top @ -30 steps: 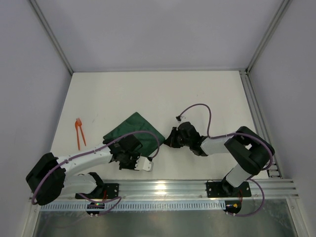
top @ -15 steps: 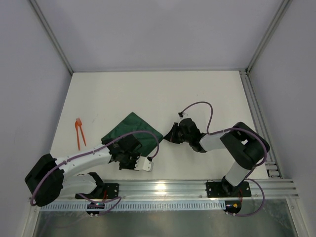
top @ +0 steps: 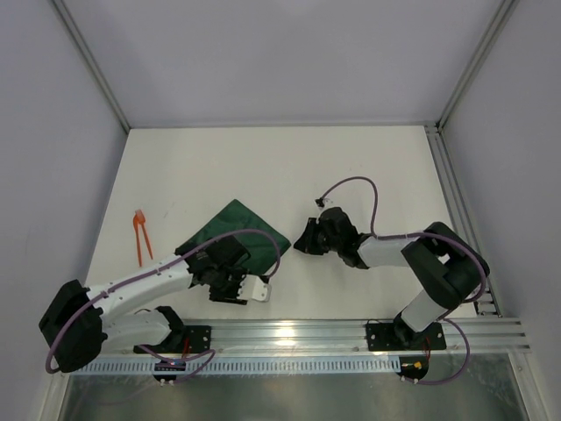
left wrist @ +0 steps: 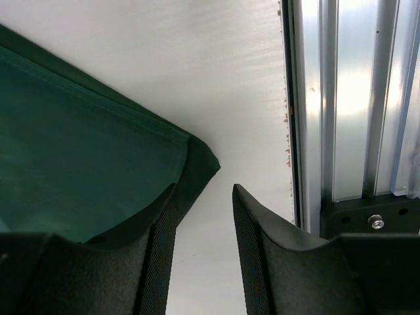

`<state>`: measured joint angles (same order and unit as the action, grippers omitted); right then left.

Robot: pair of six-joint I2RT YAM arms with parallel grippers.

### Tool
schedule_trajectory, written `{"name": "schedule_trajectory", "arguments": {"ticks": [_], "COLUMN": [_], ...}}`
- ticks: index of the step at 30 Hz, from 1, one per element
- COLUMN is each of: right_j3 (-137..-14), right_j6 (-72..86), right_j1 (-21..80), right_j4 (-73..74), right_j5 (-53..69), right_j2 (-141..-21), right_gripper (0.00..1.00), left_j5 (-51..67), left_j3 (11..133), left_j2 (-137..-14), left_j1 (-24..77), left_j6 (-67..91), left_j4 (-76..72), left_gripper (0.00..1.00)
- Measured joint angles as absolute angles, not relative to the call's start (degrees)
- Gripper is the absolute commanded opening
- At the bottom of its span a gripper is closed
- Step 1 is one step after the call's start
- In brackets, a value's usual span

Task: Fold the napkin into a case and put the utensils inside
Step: Smooth out the upper triangle-folded napkin at the center of the board, then move the upper triangle-folded napkin to the center of the board.

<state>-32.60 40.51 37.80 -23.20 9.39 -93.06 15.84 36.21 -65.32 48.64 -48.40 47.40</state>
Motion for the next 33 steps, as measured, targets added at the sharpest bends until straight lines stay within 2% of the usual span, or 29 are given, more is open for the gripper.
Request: {"name": "schedule_trajectory", "arguments": {"ticks": [4, 8, 13, 18, 25, 27, 33], "right_j3": [-32.64, -34.61, -38.04, -38.83, -39.38, -39.75, -41.36], "right_j6": [38.22, 35.79, 34.06, 33.69, 33.98, 34.15, 34.09], "right_j1": [38.13, 38.52, 38.52, 38.52, 38.52, 38.52, 38.52], "right_j4": [-19.33, -16.23, -15.57, -15.86, -18.55, -19.35, -19.27], "right_j5": [7.99, 7.68, 8.75, 10.20, 12.58, 12.99, 13.69], "right_j2": [-88.90, -87.79, -90.17, -93.34, -96.71, -97.45, -99.24], "right_gripper": [0.31, 0.36, 0.37, 0.37, 0.36, 0.36, 0.19], "left_j5": [16.29, 17.23, 17.37, 19.27, 22.94, 23.97, 26.41], "left_j3": [40.16, 43.53, 45.19, 47.03, 52.47, 53.60, 54.24], "left_j2": [-63.55, -63.11, -63.59, -67.61, -79.81, -83.70, -88.95], "left_j1": [48.49, 44.77, 33.19, 15.44, -9.80, -14.06, -18.85], "left_j6": [-47.75, -45.41, -41.85, -37.95, -34.46, -33.65, -32.53], "left_j4": [49.32, 49.98, 49.58, 48.23, 44.12, 43.16, 42.59], "left_gripper": [0.41, 0.41, 0.47, 0.50, 0.51, 0.51, 0.49]}}
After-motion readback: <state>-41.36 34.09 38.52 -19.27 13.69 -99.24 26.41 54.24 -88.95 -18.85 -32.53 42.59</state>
